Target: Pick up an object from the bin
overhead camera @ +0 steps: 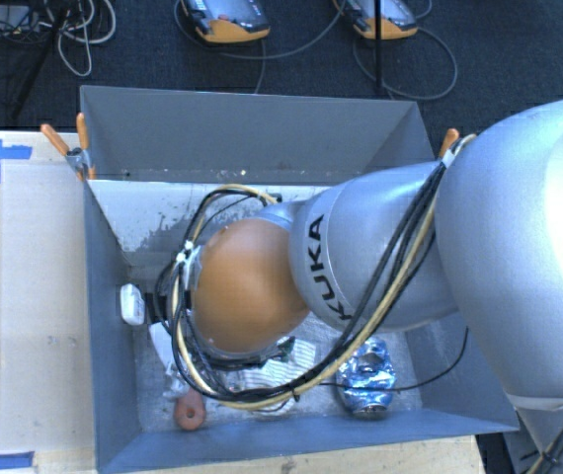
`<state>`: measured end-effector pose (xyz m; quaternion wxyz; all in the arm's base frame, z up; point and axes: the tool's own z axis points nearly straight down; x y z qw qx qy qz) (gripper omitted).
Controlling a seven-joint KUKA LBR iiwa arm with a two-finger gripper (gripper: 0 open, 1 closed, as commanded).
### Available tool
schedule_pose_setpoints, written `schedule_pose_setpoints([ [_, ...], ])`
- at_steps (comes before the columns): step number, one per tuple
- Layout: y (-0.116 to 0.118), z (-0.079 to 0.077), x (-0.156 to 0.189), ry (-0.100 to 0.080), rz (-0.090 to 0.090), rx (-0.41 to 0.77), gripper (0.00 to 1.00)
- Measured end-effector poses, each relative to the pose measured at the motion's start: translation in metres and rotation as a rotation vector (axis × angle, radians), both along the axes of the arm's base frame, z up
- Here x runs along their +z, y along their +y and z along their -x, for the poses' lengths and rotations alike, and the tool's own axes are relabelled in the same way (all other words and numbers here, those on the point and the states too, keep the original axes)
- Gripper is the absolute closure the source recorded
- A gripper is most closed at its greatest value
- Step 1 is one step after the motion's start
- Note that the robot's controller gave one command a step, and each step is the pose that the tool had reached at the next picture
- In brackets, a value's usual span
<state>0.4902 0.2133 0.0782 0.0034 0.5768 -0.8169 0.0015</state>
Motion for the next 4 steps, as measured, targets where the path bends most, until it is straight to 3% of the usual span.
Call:
schedule_pose_setpoints([
  [4,0.002,0.002,0.027,0.001,-0.006,0.000,1.00],
])
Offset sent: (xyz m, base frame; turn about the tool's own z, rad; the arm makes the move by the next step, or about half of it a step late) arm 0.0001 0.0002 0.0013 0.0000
